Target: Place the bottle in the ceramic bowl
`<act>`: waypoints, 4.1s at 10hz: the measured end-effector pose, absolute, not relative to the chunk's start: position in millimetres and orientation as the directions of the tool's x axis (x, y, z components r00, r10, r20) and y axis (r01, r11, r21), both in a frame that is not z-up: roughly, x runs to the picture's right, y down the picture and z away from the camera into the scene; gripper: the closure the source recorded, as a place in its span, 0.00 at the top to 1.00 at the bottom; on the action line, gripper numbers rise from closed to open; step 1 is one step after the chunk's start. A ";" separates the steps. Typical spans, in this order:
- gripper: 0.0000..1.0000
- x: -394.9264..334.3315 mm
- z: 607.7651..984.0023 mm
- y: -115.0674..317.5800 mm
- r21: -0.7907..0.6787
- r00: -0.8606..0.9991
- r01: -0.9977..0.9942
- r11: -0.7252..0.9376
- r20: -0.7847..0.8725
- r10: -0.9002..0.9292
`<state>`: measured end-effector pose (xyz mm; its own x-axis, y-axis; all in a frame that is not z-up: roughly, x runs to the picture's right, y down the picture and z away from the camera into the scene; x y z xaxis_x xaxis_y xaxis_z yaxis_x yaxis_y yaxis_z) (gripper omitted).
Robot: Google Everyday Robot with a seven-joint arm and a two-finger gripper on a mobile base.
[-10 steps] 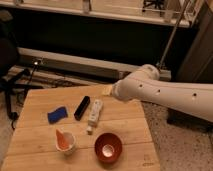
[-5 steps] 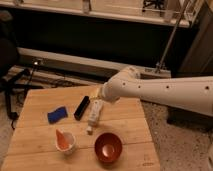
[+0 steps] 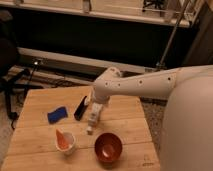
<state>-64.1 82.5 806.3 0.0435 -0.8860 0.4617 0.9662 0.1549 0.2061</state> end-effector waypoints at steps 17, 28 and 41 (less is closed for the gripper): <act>0.00 -49.3 836.7 86.8 0.140 0.102 0.968 0.208 0.538 -0.837; 0.01 12.4 701.3 145.8 0.557 0.079 0.811 0.177 0.196 -0.977; 0.80 44.0 718.9 180.9 0.703 0.081 0.668 0.243 0.256 -0.963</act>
<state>44.0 180.9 718.9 0.0810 -0.9633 0.2558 0.6684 0.2429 0.7031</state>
